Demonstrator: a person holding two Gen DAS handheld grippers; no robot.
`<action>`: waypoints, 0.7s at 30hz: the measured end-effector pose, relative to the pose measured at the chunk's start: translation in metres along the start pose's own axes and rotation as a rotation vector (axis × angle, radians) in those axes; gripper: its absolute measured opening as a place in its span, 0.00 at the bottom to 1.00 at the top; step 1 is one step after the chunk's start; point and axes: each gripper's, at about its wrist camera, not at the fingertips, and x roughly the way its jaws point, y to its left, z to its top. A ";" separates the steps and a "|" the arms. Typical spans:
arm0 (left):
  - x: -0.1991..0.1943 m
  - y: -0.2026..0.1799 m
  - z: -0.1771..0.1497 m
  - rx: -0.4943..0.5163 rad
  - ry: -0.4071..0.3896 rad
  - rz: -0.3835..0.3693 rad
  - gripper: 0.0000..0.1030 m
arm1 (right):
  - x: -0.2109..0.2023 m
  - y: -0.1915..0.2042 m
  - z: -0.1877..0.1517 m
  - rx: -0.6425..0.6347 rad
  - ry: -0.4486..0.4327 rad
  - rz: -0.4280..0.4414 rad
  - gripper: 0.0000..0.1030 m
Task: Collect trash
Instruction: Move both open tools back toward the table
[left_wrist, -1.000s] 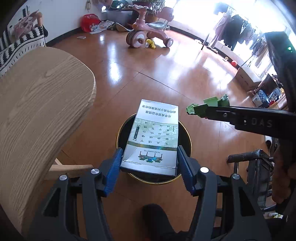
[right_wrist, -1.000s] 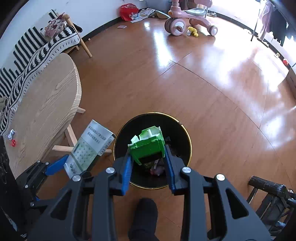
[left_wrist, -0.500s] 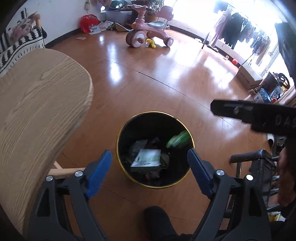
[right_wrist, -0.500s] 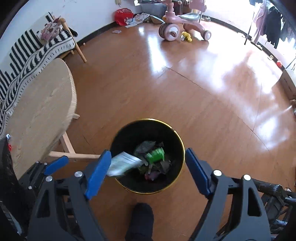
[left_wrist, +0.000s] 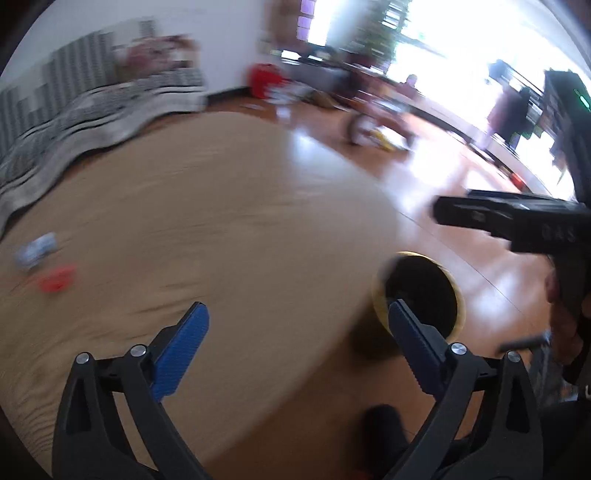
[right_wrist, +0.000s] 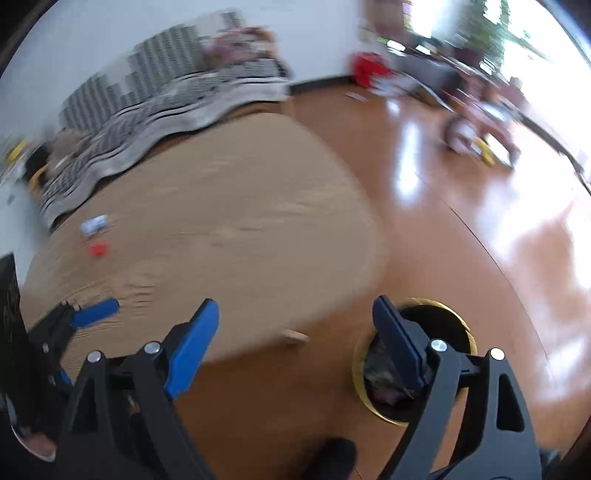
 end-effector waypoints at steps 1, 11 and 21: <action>-0.014 0.031 -0.006 -0.041 -0.010 0.040 0.93 | 0.004 0.024 0.006 -0.022 -0.010 0.033 0.82; -0.108 0.243 -0.077 -0.393 -0.100 0.302 0.93 | 0.065 0.248 0.026 -0.272 -0.032 0.218 0.83; -0.127 0.306 -0.116 -0.446 -0.065 0.382 0.93 | 0.116 0.332 0.010 -0.404 -0.008 0.188 0.83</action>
